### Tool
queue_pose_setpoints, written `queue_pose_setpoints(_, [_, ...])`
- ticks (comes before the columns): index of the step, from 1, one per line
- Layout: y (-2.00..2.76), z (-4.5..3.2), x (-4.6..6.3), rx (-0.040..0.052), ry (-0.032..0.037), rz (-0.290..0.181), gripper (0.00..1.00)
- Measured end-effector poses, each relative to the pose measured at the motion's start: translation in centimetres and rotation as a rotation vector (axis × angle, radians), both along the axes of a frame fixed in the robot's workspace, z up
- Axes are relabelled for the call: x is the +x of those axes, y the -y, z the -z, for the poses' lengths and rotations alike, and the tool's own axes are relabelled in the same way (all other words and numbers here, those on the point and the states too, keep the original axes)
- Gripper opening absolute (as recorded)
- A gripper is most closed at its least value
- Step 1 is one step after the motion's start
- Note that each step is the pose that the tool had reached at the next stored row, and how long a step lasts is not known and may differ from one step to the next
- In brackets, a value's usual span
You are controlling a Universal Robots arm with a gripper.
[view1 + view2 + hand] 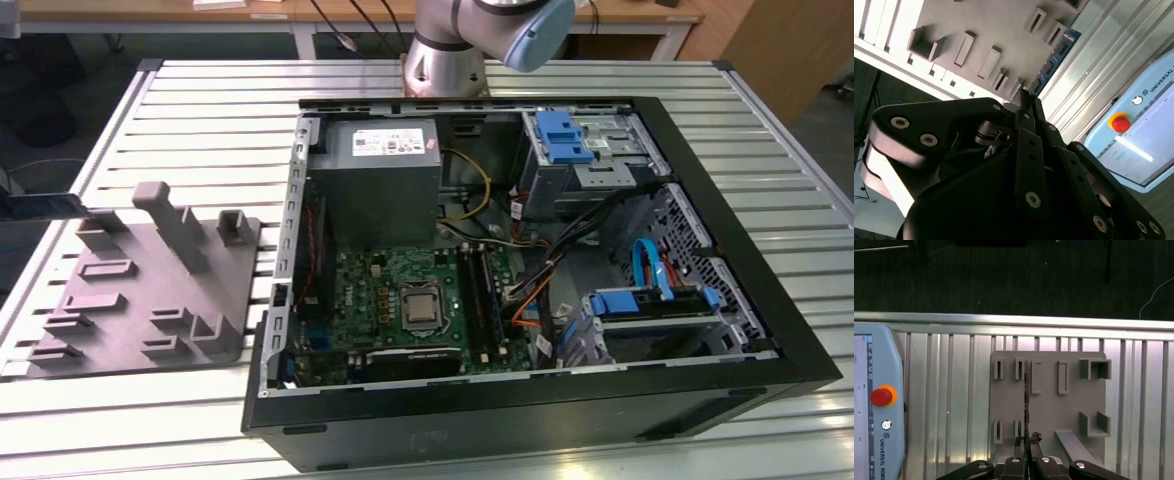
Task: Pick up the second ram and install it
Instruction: 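Pick up the second ram and move it above second insertion slot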
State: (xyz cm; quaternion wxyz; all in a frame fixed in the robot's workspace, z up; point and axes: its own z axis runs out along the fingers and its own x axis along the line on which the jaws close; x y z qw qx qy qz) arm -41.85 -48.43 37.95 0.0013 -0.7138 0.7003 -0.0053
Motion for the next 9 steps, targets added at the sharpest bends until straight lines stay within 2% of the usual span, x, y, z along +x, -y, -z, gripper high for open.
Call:
queue_pose_setpoints(3, [0.0, -0.34, 0.0, 0.0016, 0.0, 0.0, 0.14])
queue_pose_setpoints(4, [0.01, -0.37, 0.01, 0.004, 0.0, 0.0, 0.14])
queue_pose_setpoints(5, [0.01, -0.38, 0.01, 0.0121, -0.0001, 0.0, 0.14])
queue_pose_setpoints(9, [0.0, -0.38, 0.0, 0.0832, 0.0, 0.0, 0.14])
